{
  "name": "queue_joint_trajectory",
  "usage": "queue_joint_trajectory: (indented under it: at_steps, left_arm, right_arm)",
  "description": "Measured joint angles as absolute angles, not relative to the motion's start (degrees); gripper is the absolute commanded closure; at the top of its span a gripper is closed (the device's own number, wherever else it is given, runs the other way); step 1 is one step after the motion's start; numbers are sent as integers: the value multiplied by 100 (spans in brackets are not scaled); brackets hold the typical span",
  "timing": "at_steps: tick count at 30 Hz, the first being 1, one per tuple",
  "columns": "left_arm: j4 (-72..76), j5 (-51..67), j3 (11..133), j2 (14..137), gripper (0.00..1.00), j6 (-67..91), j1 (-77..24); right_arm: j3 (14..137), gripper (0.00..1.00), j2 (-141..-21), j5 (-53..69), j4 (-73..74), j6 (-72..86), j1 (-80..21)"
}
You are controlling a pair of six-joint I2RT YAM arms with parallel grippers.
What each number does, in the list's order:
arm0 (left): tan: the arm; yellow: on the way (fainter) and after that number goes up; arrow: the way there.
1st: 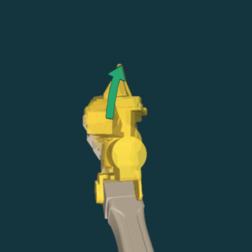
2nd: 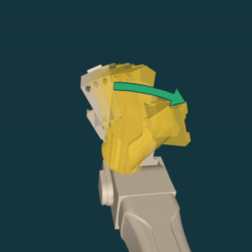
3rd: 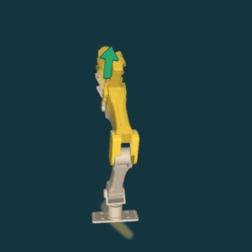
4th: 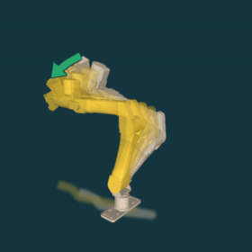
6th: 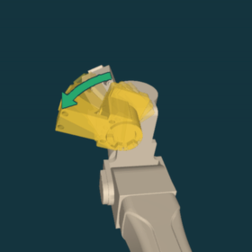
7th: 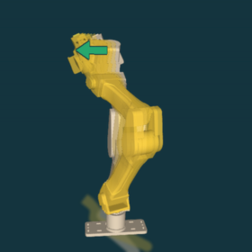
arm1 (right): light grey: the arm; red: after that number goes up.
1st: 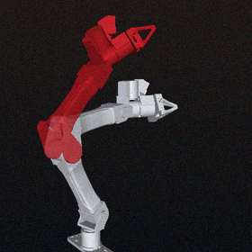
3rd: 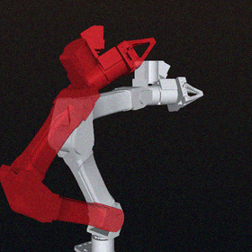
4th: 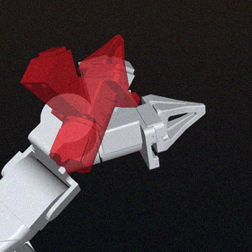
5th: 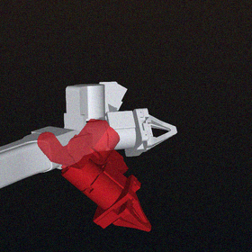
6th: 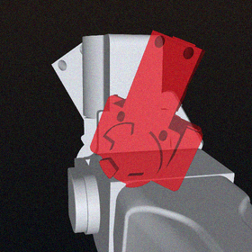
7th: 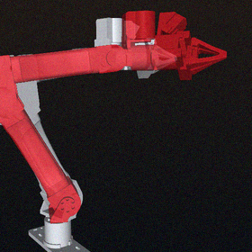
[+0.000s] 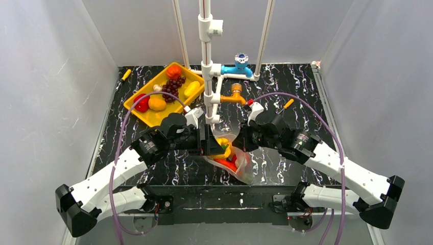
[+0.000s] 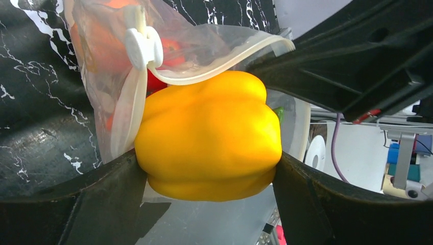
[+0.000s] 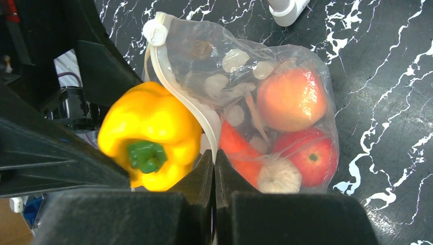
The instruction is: Place the food in the zip-top bag and seal the zipper
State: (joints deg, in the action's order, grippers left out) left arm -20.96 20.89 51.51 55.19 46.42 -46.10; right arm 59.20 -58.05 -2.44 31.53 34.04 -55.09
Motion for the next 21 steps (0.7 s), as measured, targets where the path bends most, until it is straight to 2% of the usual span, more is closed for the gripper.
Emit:
queue_joint_trajectory:
  at_steps: [3,5,6,21]
  left_arm:
    - [-1993,2008,5151,5618,23,4614,-4648]
    - [-1934,1997,5151,5647,4,4600,-4662]
    - [-1919,1997,5151,5663,2,4586,-4667]
    - [-2635,1665,5804,5561,2,4111,-4713]
  right_arm:
    - [5942,99,-5792,-247,3155,3404,-5509]
    - [5942,99,-5772,-258,3156,3404,-5509]
    - [5942,99,-5759,-262,3157,3404,-5509]
    - [5942,99,-5674,-300,3209,3400,-5509]
